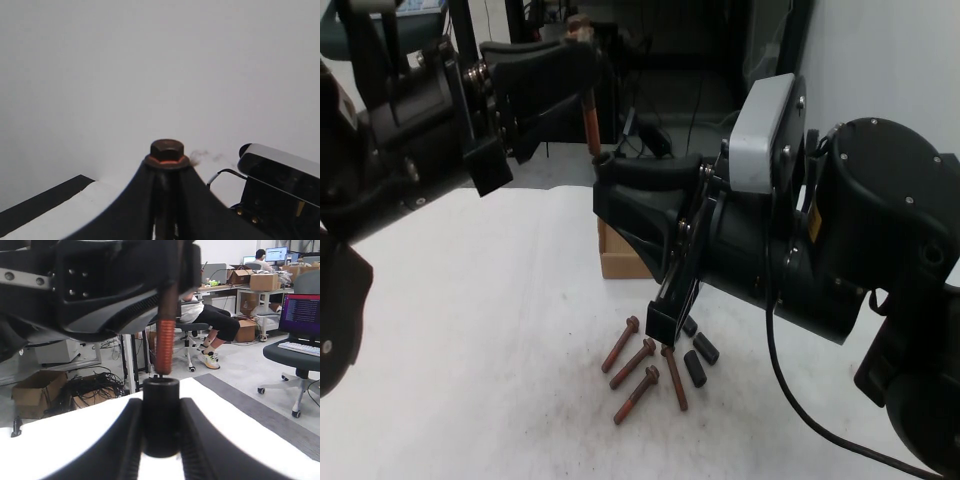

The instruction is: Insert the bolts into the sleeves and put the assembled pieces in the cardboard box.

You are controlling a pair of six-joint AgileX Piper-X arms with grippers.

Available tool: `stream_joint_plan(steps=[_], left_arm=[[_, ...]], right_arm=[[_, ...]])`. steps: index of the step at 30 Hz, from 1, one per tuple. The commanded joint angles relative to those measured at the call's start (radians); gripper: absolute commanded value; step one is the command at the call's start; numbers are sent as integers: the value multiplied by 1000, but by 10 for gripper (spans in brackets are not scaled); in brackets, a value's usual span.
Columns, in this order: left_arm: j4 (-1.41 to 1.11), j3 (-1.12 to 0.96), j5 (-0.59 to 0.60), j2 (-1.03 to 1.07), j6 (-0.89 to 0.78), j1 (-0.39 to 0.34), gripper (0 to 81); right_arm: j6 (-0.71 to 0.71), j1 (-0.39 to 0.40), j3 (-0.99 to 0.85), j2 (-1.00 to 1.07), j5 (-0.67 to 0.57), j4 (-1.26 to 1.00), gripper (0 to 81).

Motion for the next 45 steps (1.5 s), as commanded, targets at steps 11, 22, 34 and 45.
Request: stream_joint_plan(steps=[11,22,34,45], left_arm=[[-7,-11,-31,4,6,-28,2],[-8,-11,-31,12,52,-36,2],[35,-11,12,12,91,-26,2],[38,2,26,12,110,-26,21]], right_arm=[[-2,-3,-6,-5,-9,-10,8],[-2,-3,-6,-5,-9,-10,8],[41,-3,-8,-5,-9,-84,8],[51,-5,-17,-5,-9,-132,8]])
